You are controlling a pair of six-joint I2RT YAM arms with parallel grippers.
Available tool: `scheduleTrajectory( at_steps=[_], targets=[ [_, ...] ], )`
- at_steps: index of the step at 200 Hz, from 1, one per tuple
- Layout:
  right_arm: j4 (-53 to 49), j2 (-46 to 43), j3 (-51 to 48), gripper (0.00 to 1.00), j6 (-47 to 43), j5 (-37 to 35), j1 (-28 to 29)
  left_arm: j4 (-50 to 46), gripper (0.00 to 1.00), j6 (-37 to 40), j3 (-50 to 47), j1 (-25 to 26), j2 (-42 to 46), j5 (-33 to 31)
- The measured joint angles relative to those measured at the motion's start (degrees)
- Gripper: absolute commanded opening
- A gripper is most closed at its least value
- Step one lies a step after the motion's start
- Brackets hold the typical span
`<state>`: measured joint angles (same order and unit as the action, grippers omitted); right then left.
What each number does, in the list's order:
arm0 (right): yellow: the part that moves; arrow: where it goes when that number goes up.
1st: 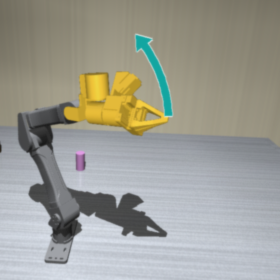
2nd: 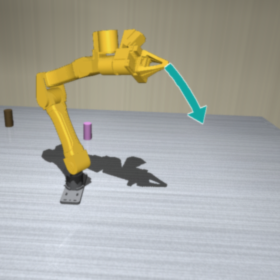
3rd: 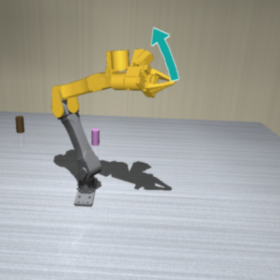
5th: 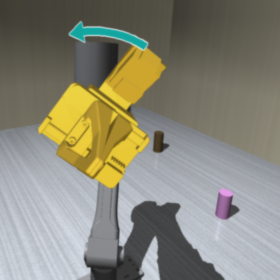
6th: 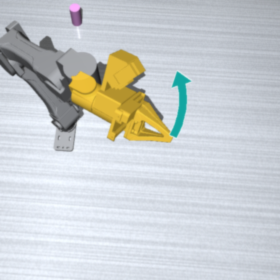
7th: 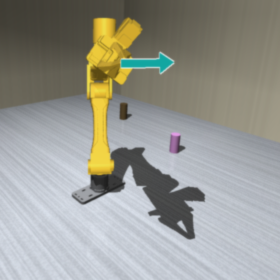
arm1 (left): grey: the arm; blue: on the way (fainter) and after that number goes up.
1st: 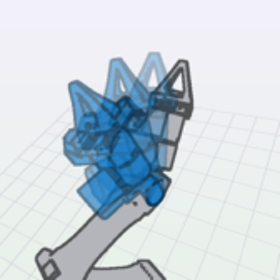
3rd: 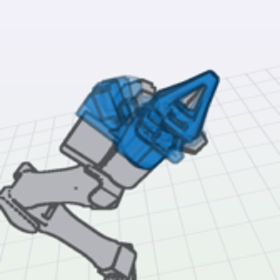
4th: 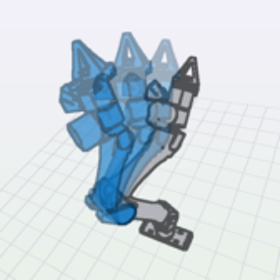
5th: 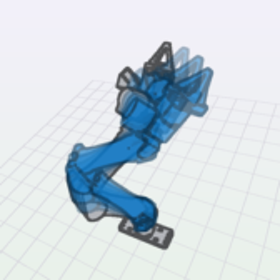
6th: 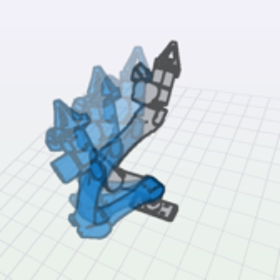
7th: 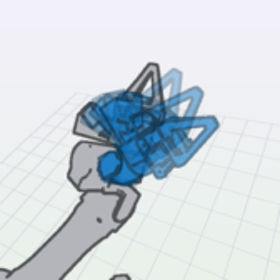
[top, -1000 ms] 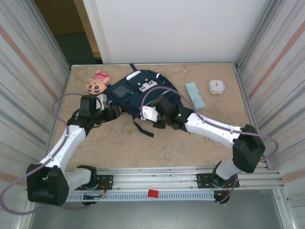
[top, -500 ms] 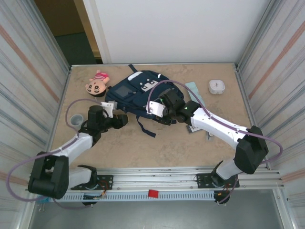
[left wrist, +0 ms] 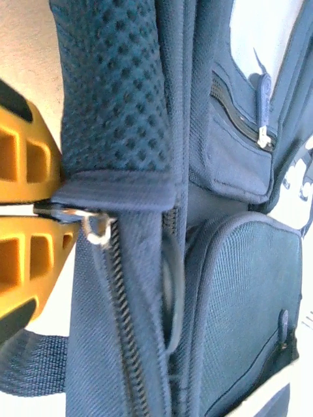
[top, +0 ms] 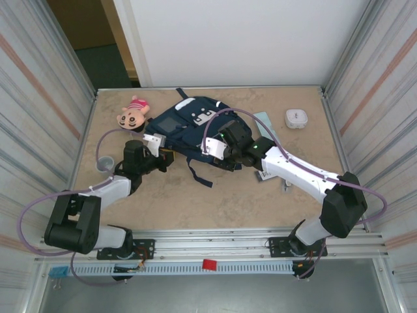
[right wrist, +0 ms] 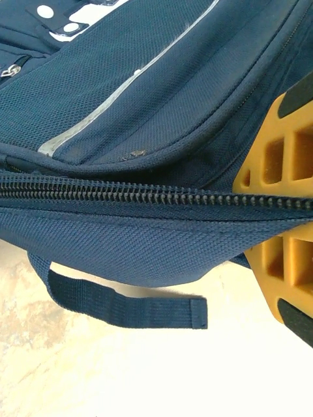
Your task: Pack the student bag
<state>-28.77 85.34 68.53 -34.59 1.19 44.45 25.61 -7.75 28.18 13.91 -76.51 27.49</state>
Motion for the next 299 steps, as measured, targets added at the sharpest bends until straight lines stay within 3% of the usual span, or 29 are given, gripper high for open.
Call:
scheduleTrajectory(
  at_steps=[83,123,149,179,221,241,284,299],
  targets=[
    [-0.76,0.09,0.00,0.00,6.47,-1.70,-0.24,-7.15,0.00,3.06,0.00,3.69,7.32,-1.40],
    [-1.57,1.77,0.00,0.00,9.16,-3.78,-0.31,-16.09,0.00,4.13,4.20,7.34,8.17,-2.14],
    [-1.29,2.60,-0.11,0.00,10.16,-4.42,0.15,-24.46,0.00,3.78,8.98,8.79,7.65,-6.75],
    [1.20,2.58,-0.70,0.00,10.86,-4.61,0.55,-33.46,0.00,2.23,13.46,7.17,4.68,-9.55],
    [2.97,0.44,-4.59,0.00,10.49,-1.86,-1.33,-36.61,0.00,2.62,13.25,7.08,3.87,-4.04],
    [1.62,-0.17,-5.25,0.00,8.68,-0.37,-2.51,-37.00,0.08,3.89,13.27,9.03,3.69,-3.06],
    [1.99,-0.66,-5.81,0.00,4.87,4.44,-3.65,-38.25,0.46,5.55,13.31,10.60,3.67,-0.96],
    [2.86,-1.18,-6.32,0.00,3.17,6.51,-3.82,-38.27,0.54,7.32,13.31,10.95,4.94,-0.24]
  ],
)
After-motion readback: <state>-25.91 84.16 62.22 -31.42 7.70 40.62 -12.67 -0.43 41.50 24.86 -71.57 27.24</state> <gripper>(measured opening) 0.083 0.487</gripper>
